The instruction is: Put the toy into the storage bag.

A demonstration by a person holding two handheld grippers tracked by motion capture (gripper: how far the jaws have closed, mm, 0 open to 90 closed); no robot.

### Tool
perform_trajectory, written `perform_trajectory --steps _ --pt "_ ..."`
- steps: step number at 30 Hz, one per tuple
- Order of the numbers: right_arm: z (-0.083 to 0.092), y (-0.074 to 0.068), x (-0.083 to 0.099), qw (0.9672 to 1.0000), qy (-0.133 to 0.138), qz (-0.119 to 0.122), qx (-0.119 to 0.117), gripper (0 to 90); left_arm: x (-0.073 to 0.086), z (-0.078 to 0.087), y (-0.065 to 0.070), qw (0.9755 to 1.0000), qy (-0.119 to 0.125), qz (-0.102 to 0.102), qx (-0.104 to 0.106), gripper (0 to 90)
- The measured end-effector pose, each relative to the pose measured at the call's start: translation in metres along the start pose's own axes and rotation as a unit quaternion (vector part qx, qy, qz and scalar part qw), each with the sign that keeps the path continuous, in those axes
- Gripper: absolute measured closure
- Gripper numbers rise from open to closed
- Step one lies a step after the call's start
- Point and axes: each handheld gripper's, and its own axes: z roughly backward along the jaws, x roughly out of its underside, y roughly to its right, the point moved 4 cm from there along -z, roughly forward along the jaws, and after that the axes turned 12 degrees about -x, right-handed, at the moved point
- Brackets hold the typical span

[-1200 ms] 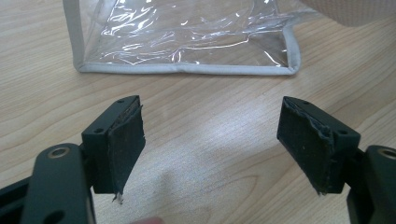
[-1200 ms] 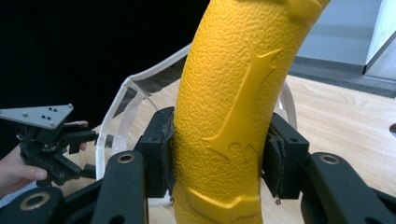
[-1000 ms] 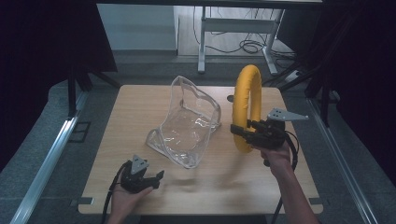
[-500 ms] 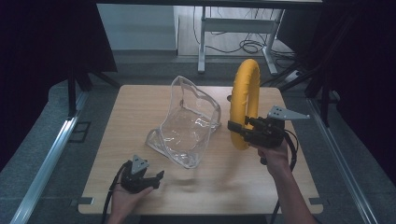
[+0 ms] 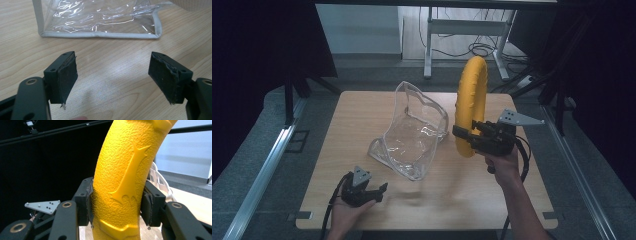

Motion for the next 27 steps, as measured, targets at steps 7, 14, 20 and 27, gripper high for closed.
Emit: perform_trajectory --steps 7,14,20,27 --pt "-0.008 -0.007 -0.014 0.9998 0.009 0.014 -0.011 51.1 0.000 0.000 0.000 1.0000 0.000 0.001 0.000 23.0" --pt "-0.016 -0.013 -0.023 0.9996 0.009 0.022 -0.016 51.0 0.000 0.001 -0.001 1.0000 0.000 0.001 0.000 23.1" --pt "-0.022 -0.015 -0.030 0.9994 0.015 0.021 -0.021 51.0 0.000 0.000 -0.001 1.0000 -0.001 0.002 0.001 23.0" --pt "-0.028 -0.017 -0.037 0.9992 0.022 0.023 -0.024 51.0 0.000 0.000 -0.002 1.0000 0.001 0.005 0.000 23.0"
